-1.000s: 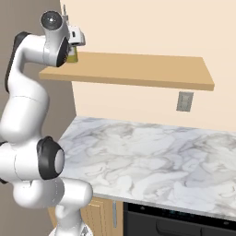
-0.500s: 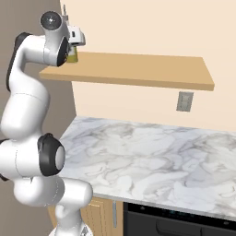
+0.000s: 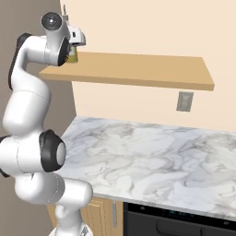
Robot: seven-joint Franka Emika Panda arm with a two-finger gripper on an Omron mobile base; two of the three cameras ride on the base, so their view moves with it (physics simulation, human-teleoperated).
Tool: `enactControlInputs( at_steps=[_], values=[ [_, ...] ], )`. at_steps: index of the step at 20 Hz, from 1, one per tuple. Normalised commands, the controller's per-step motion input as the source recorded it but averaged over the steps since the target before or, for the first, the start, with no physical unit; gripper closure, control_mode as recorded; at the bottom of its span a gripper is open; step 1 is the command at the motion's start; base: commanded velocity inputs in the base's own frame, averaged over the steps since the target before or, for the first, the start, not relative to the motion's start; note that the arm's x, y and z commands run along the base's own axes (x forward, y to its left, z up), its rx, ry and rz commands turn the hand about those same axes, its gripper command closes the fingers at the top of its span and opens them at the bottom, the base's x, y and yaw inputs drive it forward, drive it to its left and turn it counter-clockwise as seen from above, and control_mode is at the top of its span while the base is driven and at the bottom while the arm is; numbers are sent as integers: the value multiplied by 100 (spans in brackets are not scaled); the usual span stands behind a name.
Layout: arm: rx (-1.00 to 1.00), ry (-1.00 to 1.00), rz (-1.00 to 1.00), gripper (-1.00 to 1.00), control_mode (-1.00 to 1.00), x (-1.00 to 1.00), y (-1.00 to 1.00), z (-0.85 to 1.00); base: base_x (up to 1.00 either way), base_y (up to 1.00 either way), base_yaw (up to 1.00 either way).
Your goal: Take 2 condiments from the cabinet and move them on the counter near the stove.Make sure the condiments are lined up with each other, next to each other.
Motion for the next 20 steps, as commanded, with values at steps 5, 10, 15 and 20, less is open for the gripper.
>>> enactControlInputs(
  at_steps=[5, 10, 15, 20],
  values=[
    [0, 0, 0, -100, -100, 14, 2, -2, 0, 0, 0],
    [0, 0, 0, -100, -100, 13, 5, 0, 0, 0, 0],
    [0, 1, 0, -100, -100, 13, 5, 0, 0, 0, 0],
    [0, 1, 0, -100, -100, 15, 2, -1, 0, 0, 0]
  ],
)
